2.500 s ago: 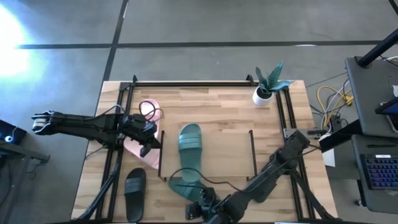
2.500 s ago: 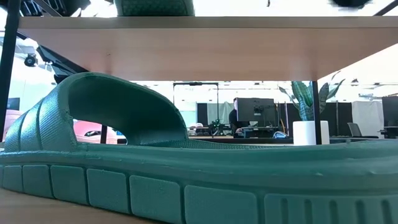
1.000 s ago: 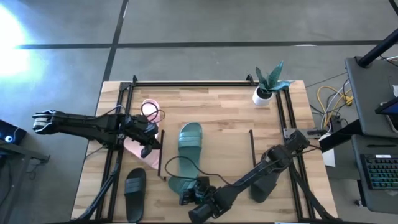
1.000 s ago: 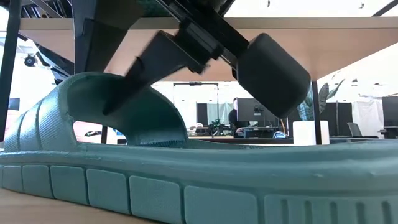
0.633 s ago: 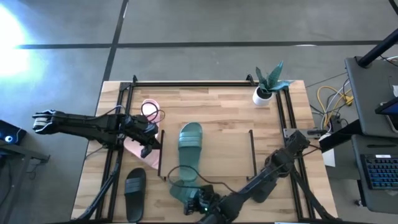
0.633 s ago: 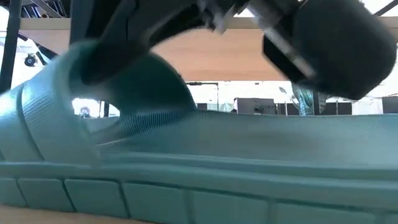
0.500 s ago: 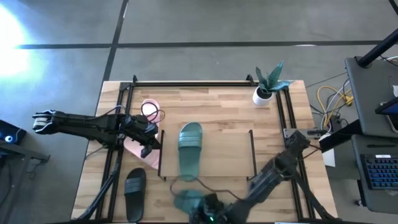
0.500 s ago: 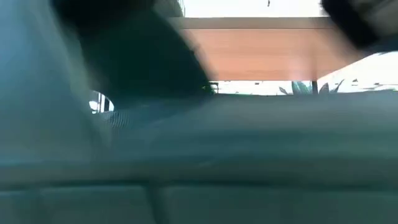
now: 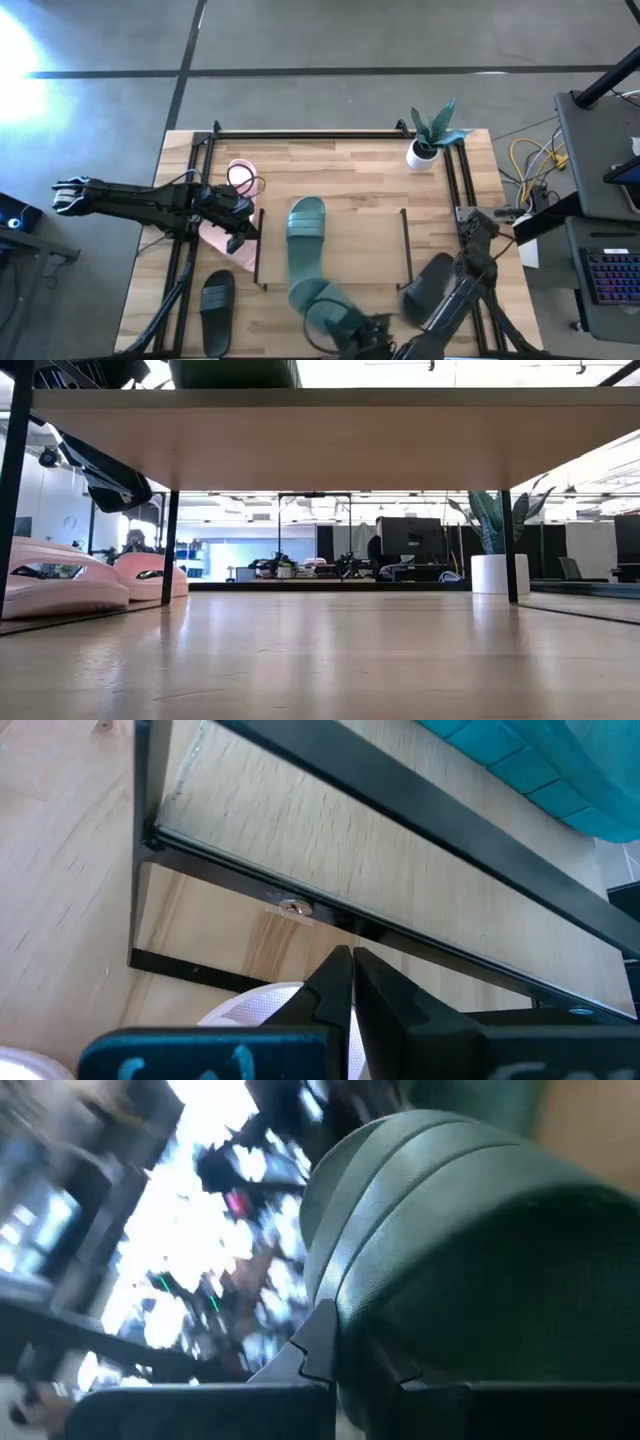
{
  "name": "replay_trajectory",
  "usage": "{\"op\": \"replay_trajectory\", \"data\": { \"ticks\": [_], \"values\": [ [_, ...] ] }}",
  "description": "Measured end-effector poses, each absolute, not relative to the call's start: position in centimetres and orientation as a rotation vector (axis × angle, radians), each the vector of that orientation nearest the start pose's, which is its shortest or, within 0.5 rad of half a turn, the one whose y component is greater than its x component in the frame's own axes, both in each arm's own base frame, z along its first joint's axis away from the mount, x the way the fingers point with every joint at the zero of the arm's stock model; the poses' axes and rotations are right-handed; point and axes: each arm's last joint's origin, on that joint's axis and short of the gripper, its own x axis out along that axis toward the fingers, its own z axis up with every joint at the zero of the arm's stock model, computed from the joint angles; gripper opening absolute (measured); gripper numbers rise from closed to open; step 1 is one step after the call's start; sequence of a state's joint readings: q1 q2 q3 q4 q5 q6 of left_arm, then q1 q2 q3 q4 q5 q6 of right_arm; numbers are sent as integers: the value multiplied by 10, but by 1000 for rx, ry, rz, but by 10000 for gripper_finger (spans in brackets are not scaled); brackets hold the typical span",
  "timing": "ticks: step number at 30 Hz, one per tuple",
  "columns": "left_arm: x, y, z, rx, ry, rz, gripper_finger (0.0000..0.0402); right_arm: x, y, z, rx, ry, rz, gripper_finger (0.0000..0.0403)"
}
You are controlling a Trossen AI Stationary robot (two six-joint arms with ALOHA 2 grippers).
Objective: Pick and place slides into the shelf
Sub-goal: Put the green slide on the shelf
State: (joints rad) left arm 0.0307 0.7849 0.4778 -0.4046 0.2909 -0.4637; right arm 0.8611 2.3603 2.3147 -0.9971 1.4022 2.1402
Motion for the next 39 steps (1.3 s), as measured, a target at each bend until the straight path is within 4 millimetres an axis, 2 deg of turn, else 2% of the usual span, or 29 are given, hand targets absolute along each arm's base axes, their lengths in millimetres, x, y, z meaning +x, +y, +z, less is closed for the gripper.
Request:
{"op": "replay_trajectory", "data": {
  "ticks": [6, 10, 14, 18, 21, 27, 29, 32, 39],
  "values": [
    [157, -4, 211, -557, 752, -82, 0, 343, 329, 304, 970, -375, -679, 12],
    [157, -4, 211, -558, 752, -83, 0, 360, 288, 331, 931, -416, -761, 12],
    [157, -4, 211, -559, 754, -85, 0, 382, 241, 347, 949, -486, -856, 12],
    [157, -4, 211, -561, 755, -84, 0, 387, 214, 361, 944, -443, -908, 12],
    [157, -4, 211, -561, 755, -84, 0, 385, 209, 362, 913, -369, -920, 12],
    [157, -4, 211, -561, 755, -84, 0, 369, 216, 366, 1011, -313, -894, 12],
    [157, -4, 211, -561, 755, -84, 0, 362, 219, 362, 1038, -320, -893, 12],
    [157, -4, 211, -561, 754, -84, 0, 358, 218, 356, 1013, -231, -922, 12],
    [157, -4, 211, -560, 752, -85, 0, 363, 196, 344, 971, -63, -1040, 11]
  ]
}}
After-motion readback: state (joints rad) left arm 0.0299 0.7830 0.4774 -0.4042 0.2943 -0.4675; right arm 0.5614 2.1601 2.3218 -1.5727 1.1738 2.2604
